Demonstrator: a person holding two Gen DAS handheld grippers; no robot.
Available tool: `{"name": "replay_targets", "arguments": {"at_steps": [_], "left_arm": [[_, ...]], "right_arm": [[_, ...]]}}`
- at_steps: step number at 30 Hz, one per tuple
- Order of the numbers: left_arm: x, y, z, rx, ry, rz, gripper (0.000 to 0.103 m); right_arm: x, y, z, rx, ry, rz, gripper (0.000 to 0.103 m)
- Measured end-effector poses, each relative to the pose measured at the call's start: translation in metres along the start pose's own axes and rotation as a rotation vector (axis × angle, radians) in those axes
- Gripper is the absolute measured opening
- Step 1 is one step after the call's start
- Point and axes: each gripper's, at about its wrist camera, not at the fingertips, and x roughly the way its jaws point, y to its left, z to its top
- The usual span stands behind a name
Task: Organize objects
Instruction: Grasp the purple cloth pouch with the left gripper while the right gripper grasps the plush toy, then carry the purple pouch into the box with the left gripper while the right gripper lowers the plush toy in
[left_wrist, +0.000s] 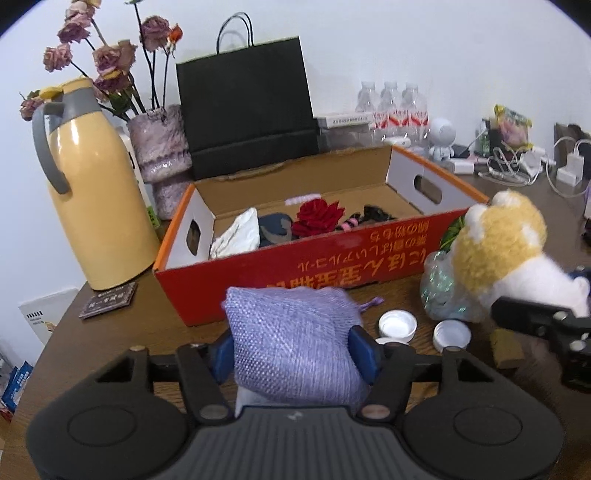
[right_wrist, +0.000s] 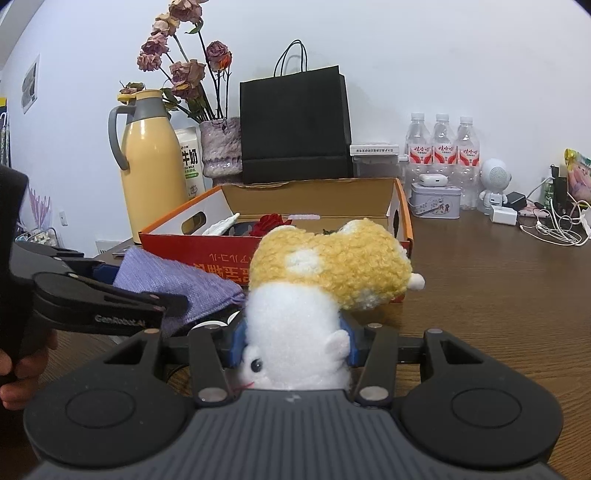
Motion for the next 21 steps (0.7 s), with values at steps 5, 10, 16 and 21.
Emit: {"name": "replay_targets", "arguments": {"at_steps": [5,10,16,21], "left_arm": [[-0.014,-0.001,0.003,0.004,-0.035,-0.01,0.03],[-0.028,0.008,0.005,-0.031,-0.067,-0.057,0.006],[-0.046,0.012,0.01,-0.037,-0.116,-0.062,0.006],[-0.058,0.016,0.02,-0.045,-0.164,-0.06,0.006]], "right_arm": [[-0.001,0.003,0.001,-0.015,0.0,-0.009,0.049],[-0.001,0.005,0.0,-0.023,0.0,-0.015,0.049],[-0.002,0.009,0.003,-0.032,-0.011,-0.018,0.049],[-0.009,0.011,0.017,-0.039,-0.051,-0.014,0.049]]}}
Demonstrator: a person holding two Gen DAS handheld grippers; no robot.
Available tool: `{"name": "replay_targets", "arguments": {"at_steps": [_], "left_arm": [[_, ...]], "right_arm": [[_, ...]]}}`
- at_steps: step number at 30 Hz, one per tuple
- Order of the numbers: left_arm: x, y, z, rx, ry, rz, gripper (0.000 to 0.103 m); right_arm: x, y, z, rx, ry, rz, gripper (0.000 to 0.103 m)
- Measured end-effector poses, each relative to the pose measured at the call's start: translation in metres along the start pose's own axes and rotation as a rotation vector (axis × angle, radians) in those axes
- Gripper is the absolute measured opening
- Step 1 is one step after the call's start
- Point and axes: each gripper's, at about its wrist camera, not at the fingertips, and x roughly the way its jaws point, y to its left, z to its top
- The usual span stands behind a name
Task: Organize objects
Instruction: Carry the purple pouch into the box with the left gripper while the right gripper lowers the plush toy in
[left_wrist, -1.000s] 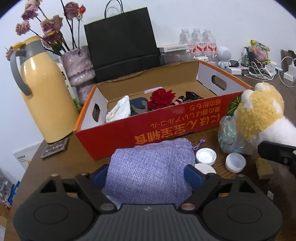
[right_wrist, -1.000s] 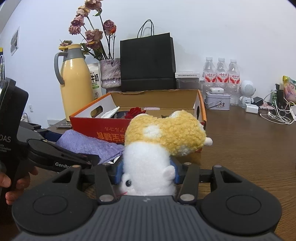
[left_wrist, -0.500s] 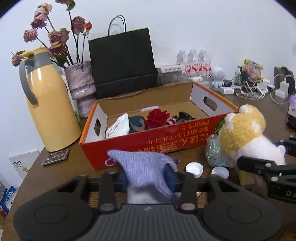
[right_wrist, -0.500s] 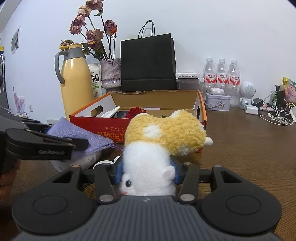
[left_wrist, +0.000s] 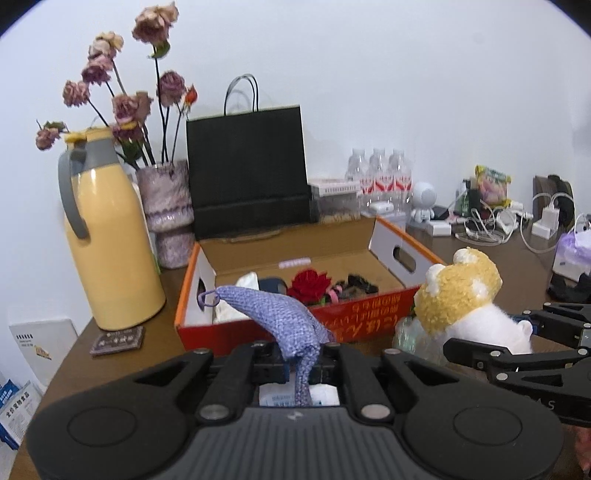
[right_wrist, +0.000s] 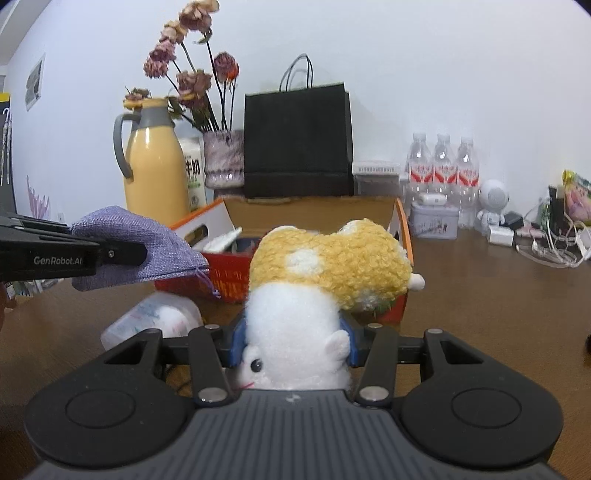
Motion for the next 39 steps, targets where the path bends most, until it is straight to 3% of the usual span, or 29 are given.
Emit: {"name": "replay_targets", "arguments": {"at_steps": [10,19,28,39], "left_arm": [[0.001,0.006,0.026,-0.036,-0.084,-0.004,0.006],[0.03,0.015,0.052,-0.068,-0.143,0.012,0.006],[0.086,0.02,0.06,-0.072,-0.132,0.015,0.006],[0.137,0.032,0.072,-0.083,-0.101,-0.002,0.006]], "right_arm": [[0.013,0.001,0.031,-0.02,-0.047,-0.003,0.049],[0.048,0.001,0.06,-0.044,-0.079,0.008,0.049],[0.103,-0.011,0.07,-0.022,-0.055,0.03,0.049],[0.154,-0.027,0.073,-0.058,-0.018,-0.007,0.049]]}}
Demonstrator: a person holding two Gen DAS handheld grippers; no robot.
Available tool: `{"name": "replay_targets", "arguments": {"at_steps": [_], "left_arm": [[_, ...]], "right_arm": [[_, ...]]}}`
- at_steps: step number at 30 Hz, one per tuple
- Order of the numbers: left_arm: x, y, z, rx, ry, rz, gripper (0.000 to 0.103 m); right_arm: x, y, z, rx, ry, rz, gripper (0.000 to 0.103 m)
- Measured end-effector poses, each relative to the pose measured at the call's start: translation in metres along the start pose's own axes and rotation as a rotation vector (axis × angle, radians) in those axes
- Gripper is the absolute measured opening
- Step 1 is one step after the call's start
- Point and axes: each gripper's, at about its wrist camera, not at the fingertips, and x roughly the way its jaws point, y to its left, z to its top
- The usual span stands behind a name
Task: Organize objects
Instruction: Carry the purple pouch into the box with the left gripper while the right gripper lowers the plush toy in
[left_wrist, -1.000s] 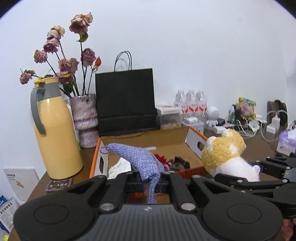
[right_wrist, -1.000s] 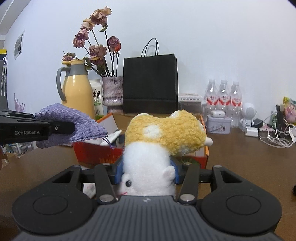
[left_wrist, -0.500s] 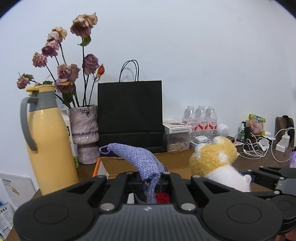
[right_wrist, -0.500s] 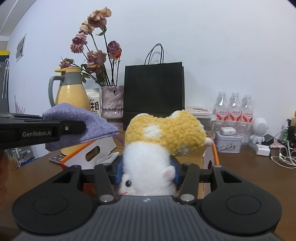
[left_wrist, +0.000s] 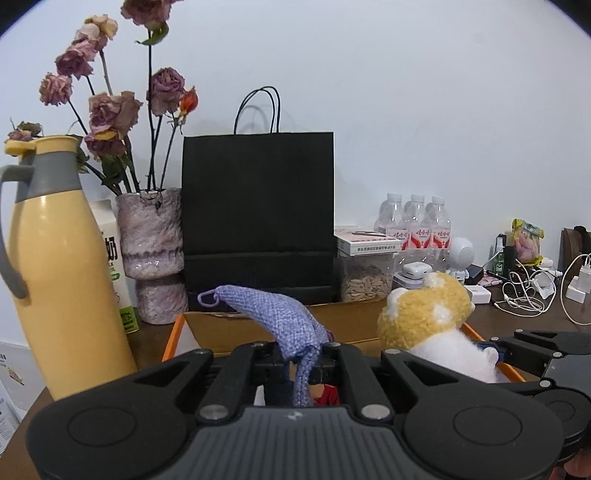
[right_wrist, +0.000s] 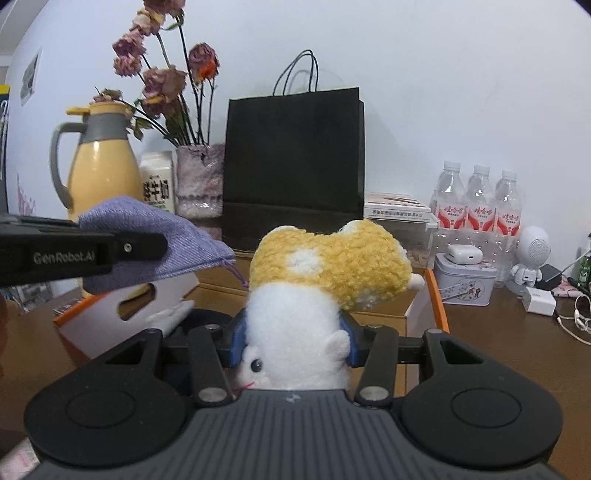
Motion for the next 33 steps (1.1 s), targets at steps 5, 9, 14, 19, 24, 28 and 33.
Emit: {"name": "replay_targets", "arguments": {"at_steps": [5,9,14,19,24,28,33], "left_arm": [[0.02,0.002,-0.001,0.005,0.039,0.003,0.012],[0.032,0.001,-0.005,0.019,0.079,0.042,0.049],[0.034,0.003,-0.01,0.008,0.085,0.057,0.099],[0.034,0.004,-0.011,0.001,0.092,0.071,0.099],[0.029,0.002,-0.011,0.008,0.085,0.076,0.099],[0.023,-0.001,-0.013,0.026,0.075,0.084,0.099],[0.01,-0.002,-0.017,0.03,0.073,0.089,0.099]], "right_arm": [[0.017,-0.006,-0.002,-0.002,0.037,-0.014,0.05],[0.021,-0.007,-0.005,-0.012,0.049,-0.022,0.067],[0.019,-0.002,-0.006,-0.051,0.03,-0.04,0.103],[0.019,-0.001,-0.006,-0.053,0.034,-0.039,0.103],[0.016,0.0,-0.006,-0.058,0.029,-0.04,0.103],[0.01,0.004,-0.008,-0.072,0.019,-0.042,0.103],[-0.003,0.007,-0.011,-0.081,0.008,-0.048,0.103]]}}
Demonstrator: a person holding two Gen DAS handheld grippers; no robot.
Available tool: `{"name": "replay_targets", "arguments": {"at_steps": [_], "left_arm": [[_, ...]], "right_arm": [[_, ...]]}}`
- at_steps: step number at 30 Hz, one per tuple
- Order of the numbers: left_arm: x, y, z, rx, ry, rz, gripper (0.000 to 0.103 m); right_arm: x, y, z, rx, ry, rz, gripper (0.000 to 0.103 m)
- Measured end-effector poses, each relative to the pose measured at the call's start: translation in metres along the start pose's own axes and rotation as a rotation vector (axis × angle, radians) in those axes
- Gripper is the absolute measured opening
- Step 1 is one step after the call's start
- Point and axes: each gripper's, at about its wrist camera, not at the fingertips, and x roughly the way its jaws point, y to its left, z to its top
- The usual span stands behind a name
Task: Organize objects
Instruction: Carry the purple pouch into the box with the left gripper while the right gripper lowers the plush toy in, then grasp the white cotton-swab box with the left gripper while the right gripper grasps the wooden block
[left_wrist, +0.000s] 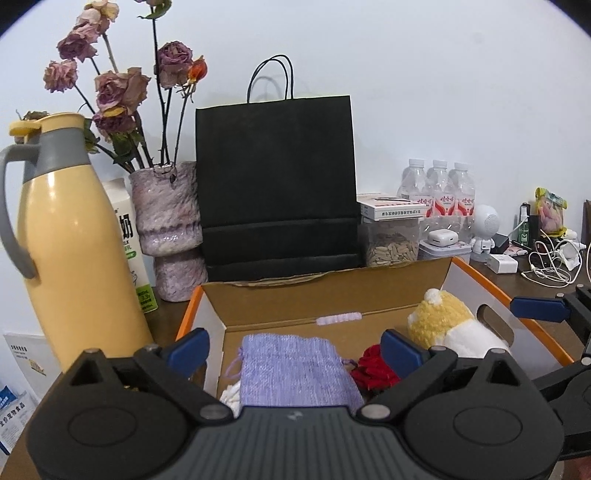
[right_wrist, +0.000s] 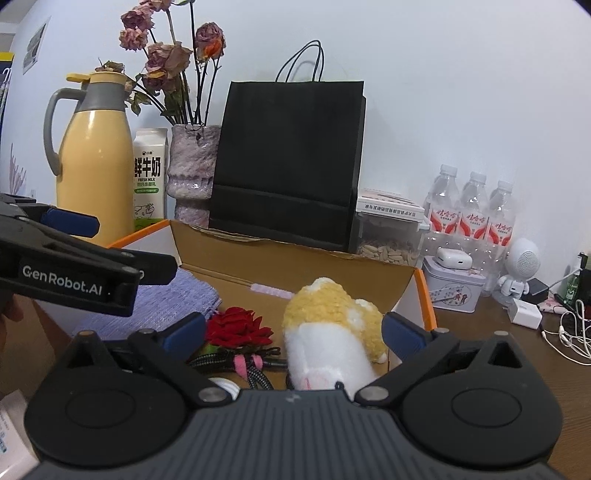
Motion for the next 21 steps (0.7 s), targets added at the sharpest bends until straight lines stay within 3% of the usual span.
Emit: {"name": "replay_targets", "arguments": {"at_steps": [21], "left_arm": [[-0.072,-0.001,-0.054,-0.014,0.103,-0.005,0.099]], "right_arm": [[-0.082,0.024,-0.045,-0.023,0.02,-0.032,0.103]]}}
